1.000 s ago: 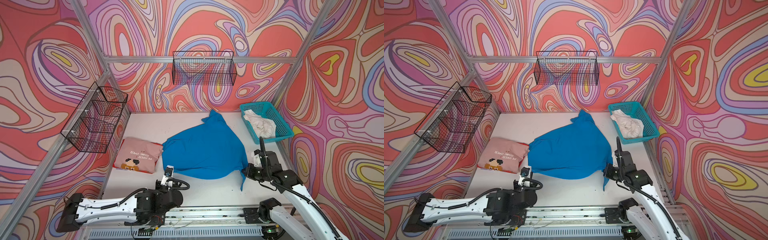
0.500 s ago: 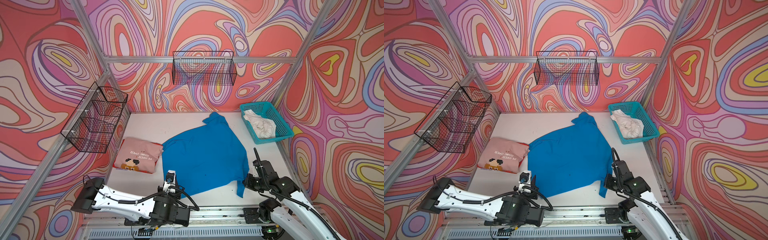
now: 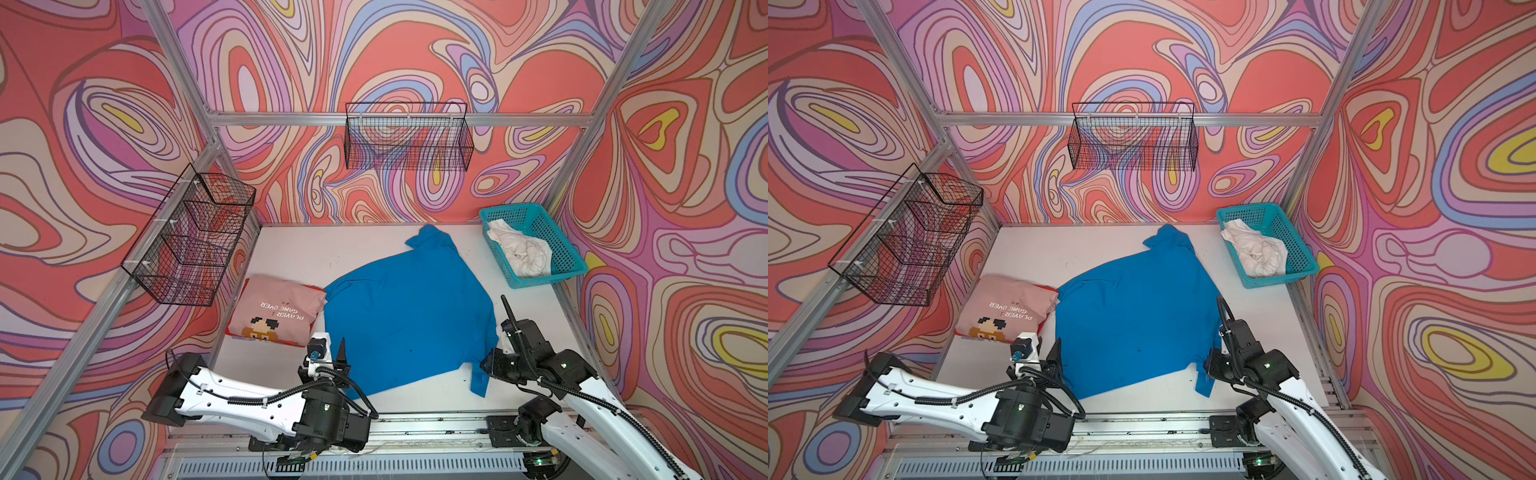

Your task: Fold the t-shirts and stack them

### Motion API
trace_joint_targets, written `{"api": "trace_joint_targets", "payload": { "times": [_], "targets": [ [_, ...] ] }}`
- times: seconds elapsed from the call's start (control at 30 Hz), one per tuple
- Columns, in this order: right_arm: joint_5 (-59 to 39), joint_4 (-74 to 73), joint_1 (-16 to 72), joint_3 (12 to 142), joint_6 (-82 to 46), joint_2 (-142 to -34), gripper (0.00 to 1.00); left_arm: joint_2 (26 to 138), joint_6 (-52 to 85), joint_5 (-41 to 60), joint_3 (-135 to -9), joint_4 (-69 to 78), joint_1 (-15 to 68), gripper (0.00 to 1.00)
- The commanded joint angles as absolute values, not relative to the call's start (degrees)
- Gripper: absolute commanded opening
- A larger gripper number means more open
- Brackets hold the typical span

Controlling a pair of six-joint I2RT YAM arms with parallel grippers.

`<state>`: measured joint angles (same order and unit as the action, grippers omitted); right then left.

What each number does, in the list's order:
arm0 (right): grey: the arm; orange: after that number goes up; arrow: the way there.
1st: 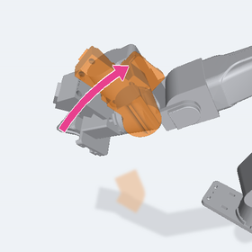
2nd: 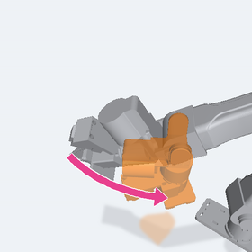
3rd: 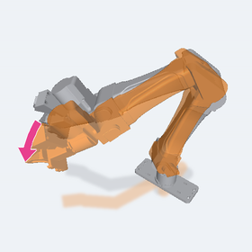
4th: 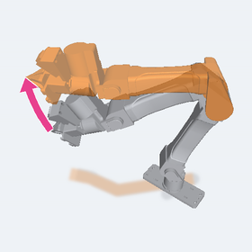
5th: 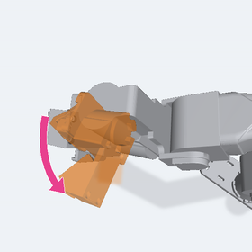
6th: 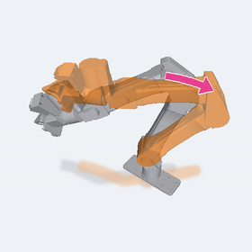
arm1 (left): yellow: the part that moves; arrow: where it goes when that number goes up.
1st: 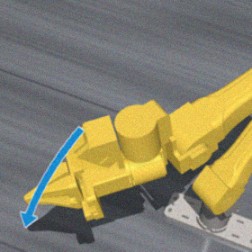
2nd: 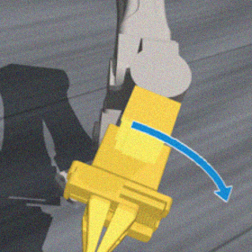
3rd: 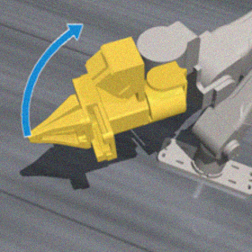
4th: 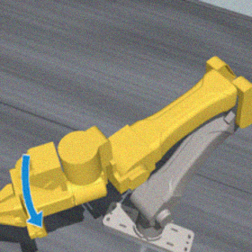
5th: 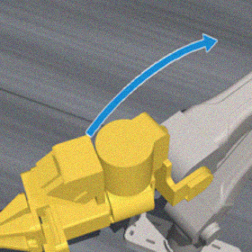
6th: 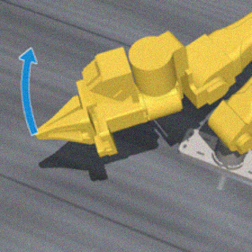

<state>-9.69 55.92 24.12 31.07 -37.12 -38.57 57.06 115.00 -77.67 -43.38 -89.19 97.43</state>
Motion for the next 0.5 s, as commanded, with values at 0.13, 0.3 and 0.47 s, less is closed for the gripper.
{"api": "trace_joint_targets", "payload": {
  "times": [0.13,0.3,0.47],
  "targets": [
    [-2.9,55.2,31.4,36.8,-39.9,-42.7,0.49,37.4,48.1,-64.2,-33.7,-37.1,86.6,0.66],
    [-0.8,51.5,33.3,41.4,-40.3,-47.2,0.58,34.8,35.6,-50.8,-32.3,-28.1,75.0,1.0],
    [2.5,45.5,33.7,45.1,-36.5,-58.4,0.63,50.1,32.7,-41.4,-36.9,-23.6,66.7,1.0]
  ]
}}
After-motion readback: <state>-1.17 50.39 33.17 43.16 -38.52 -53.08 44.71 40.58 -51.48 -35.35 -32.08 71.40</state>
